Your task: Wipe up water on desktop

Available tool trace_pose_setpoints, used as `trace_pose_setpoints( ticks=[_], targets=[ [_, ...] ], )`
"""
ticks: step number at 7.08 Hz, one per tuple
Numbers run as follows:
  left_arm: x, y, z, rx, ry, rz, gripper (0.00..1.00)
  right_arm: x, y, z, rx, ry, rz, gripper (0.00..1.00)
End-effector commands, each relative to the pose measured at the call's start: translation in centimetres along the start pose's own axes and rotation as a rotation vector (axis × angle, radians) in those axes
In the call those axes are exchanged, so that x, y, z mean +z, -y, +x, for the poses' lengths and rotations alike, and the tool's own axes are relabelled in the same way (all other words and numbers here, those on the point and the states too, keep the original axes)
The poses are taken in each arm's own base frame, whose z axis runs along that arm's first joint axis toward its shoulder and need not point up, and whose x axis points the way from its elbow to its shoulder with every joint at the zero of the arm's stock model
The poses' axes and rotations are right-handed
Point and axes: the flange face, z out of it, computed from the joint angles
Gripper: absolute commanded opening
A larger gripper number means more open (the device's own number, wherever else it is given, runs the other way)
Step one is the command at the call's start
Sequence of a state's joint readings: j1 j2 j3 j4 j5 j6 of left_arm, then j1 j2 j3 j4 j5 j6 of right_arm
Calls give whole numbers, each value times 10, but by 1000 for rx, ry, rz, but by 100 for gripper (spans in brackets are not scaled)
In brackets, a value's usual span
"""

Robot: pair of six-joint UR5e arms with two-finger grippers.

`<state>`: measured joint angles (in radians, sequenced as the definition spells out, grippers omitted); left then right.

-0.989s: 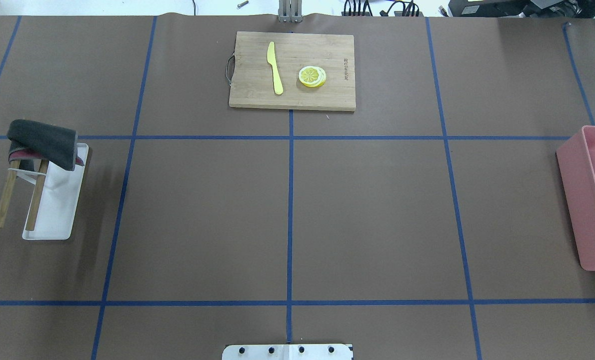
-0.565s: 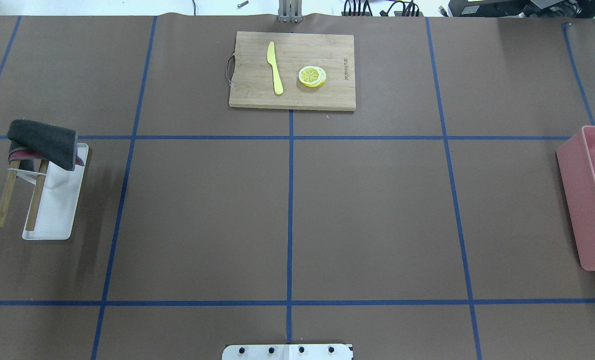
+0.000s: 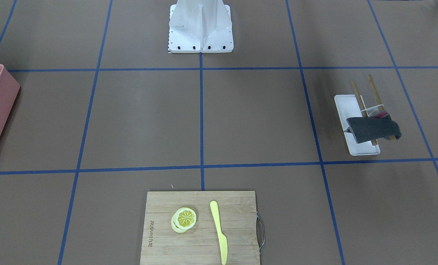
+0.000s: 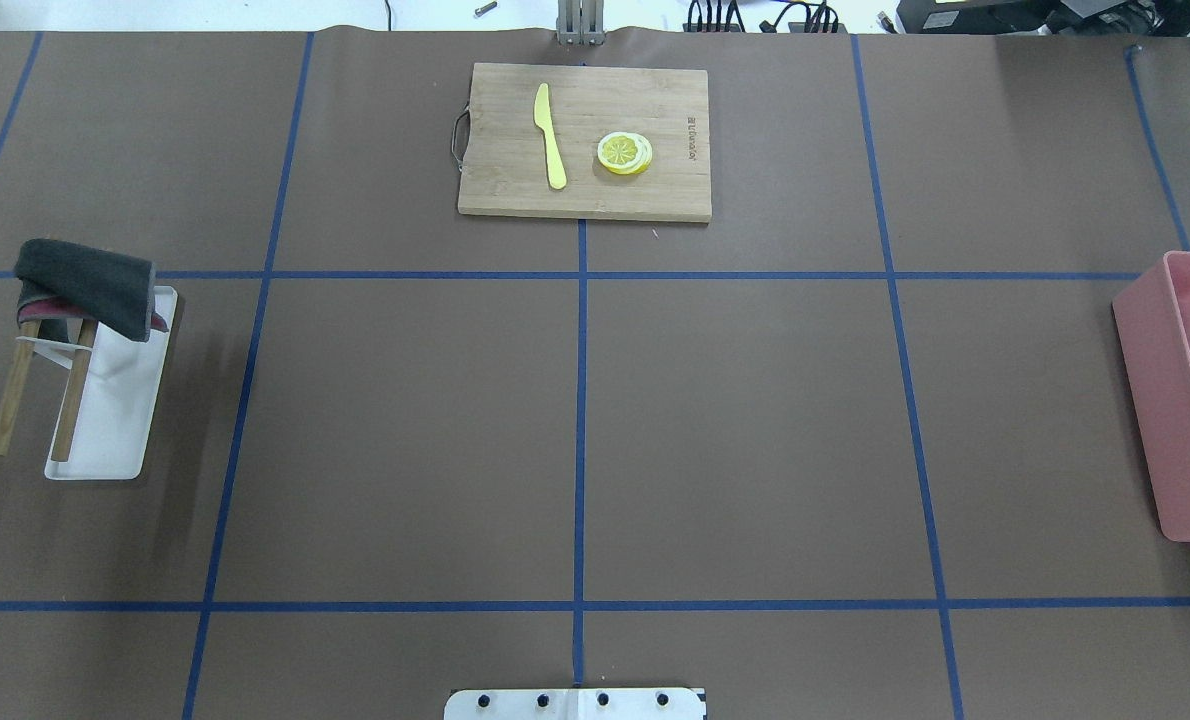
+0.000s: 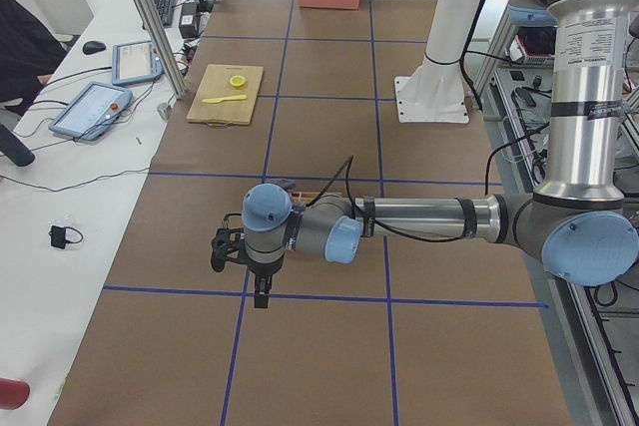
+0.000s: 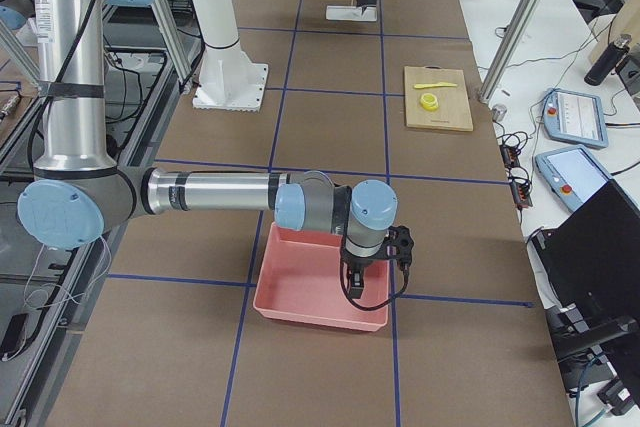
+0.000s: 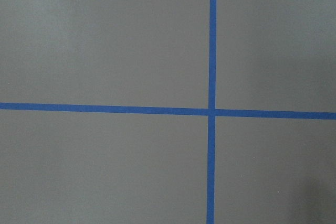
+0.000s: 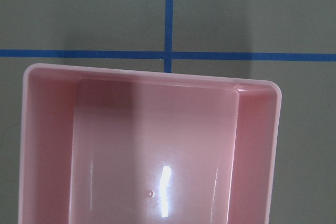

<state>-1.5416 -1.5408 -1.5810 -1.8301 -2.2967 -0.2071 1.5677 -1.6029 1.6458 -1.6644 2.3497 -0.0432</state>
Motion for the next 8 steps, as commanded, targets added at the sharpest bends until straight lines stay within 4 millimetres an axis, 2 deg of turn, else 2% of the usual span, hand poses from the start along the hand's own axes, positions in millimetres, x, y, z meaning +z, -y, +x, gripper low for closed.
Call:
trace_pose_setpoints(
  ticks=[1, 2, 4, 6, 7, 8],
  targets=[
    [-4, 10, 7, 11, -7, 10, 98, -1, -1, -1, -2, 0, 2, 100],
    [1, 2, 2, 1, -16, -3, 98, 0, -3, 1, 0, 0, 2, 100],
    [-4, -5, 8, 43, -41, 23, 98, -1, -3, 0, -2, 3, 6, 100],
    [-9, 1, 18, 40, -59, 38, 98, -6, -2, -6, -8, 0, 16, 100],
    [-13, 5, 36, -16, -106, 37, 98, -8, -2, -7, -6, -9, 15, 100],
    [-17, 8, 73, -76, -187, 4, 98, -7, -3, -7, -4, -3, 13, 100]
  ],
)
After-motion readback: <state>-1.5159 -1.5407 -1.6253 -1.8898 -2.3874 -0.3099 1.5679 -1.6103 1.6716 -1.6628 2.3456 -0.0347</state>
